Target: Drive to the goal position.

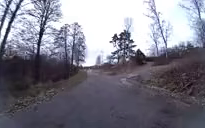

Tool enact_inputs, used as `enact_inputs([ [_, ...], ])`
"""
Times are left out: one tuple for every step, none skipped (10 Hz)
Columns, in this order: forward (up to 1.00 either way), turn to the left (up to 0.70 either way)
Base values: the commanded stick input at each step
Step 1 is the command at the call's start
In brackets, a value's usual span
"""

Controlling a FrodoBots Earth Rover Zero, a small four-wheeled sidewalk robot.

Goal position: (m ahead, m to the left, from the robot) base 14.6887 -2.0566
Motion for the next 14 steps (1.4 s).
enact_inputs([
  [0.5, 0.0],
  [0.5, 0.0],
  [0.5, 0.0],
  [0.5, 0.0],
  [0.5, 0.0],
  [0.5, 0.0],
  [0.5, 0.0],
  [0.5, 0.0],
  [0.5, 0.0],
  [0.5, 0.0],
  [0.5, 0.0],
  [0.5, 0.0],
  [0.5, 0.0],
  [0.5, 0.0],
])
